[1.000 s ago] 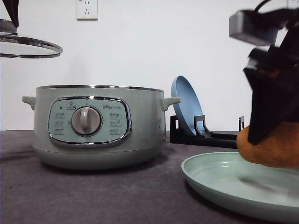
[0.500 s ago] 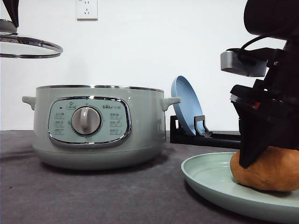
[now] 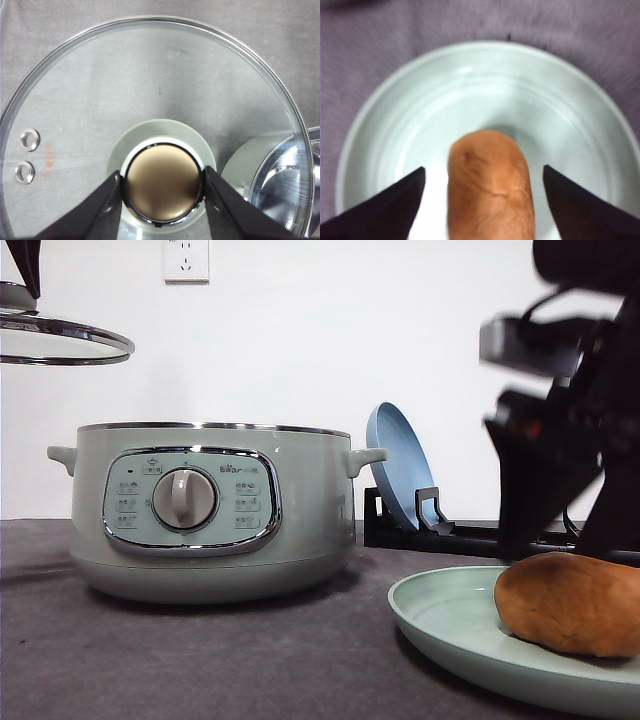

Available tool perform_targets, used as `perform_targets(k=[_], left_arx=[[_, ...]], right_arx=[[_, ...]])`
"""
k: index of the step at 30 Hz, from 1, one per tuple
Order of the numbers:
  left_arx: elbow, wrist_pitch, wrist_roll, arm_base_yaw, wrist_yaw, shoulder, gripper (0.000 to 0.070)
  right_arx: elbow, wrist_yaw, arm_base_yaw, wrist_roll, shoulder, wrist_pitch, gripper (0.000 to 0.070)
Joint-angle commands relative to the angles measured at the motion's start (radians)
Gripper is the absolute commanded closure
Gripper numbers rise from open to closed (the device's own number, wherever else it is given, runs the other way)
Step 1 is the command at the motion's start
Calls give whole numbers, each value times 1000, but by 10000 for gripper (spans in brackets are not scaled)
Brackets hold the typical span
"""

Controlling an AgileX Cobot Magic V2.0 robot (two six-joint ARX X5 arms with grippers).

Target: Transfer potato from steamer to green plate

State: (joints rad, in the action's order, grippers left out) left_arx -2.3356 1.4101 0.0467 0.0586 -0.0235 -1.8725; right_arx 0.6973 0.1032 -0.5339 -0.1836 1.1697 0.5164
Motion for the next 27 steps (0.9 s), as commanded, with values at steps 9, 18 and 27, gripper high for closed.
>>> perform_targets(k=[9,18,27], left_arx=[[-48,-11,11,1,1,9,700],[-48,-7,19,1,1,9,700],[-48,11,26,-22,1,9,700]], right_arx=[[269,5,-6,-20,-299,354,68],[592,1,-6,-49,-501,578,67],[757,-43,-6,-71,-546,688,33]])
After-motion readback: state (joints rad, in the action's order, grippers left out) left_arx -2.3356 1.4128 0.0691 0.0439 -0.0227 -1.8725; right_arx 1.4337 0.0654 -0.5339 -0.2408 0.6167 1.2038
